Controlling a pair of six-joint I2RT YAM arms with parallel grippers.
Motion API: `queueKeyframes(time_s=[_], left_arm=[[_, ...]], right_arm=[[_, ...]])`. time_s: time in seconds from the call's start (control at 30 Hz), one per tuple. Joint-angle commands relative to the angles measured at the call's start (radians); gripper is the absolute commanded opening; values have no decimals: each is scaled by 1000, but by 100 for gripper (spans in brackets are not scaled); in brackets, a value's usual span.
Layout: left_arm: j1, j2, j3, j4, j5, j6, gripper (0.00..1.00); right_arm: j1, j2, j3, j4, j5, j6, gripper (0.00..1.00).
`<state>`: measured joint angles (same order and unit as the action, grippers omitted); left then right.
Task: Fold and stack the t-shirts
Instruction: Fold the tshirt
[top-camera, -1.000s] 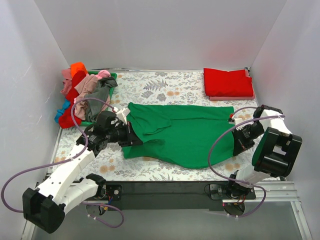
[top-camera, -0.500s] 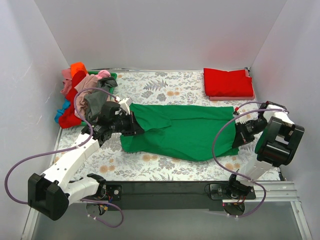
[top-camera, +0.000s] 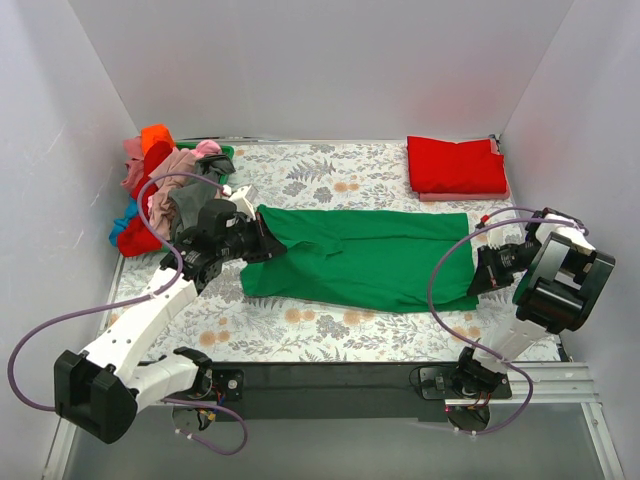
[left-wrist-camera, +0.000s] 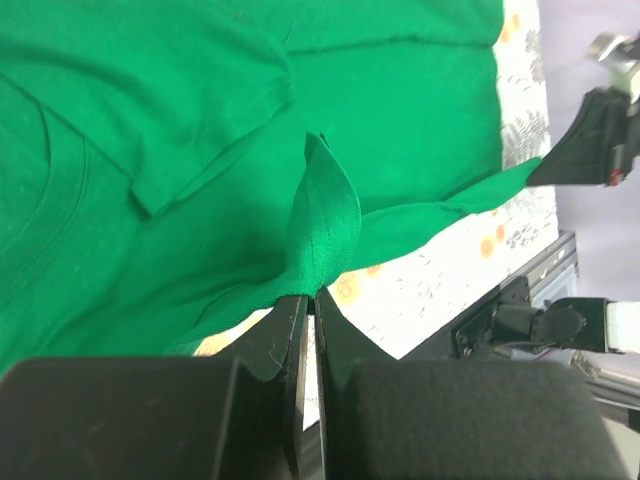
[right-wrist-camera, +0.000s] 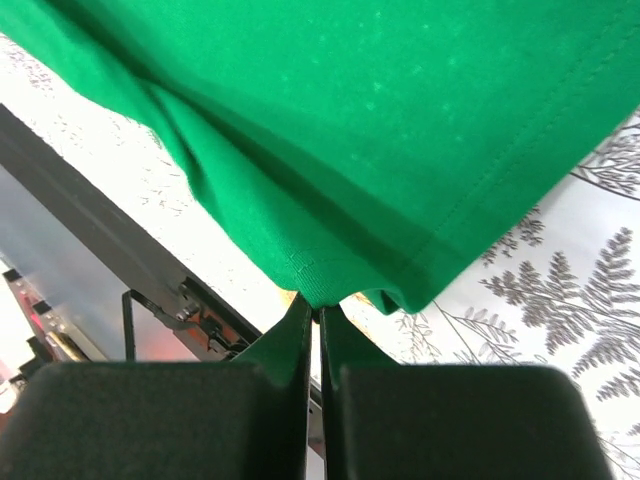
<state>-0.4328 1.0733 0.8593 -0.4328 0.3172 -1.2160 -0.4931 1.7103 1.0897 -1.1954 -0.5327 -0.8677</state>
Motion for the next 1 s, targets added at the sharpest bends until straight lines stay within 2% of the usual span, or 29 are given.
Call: queueKeyframes(time_s=[0.0,0.6,0.97], left_arm=[[8,-39,-6,80,-27,-20,0],[9,-15,-19,109,-82,19,0],[16,25,-2,118,-87,32,0]], right_arm=[[-12,8,-17,3,-65,-8,1],[-87,48,4,26,-182,13,1],[-153,127,22,28,-294,12,1]])
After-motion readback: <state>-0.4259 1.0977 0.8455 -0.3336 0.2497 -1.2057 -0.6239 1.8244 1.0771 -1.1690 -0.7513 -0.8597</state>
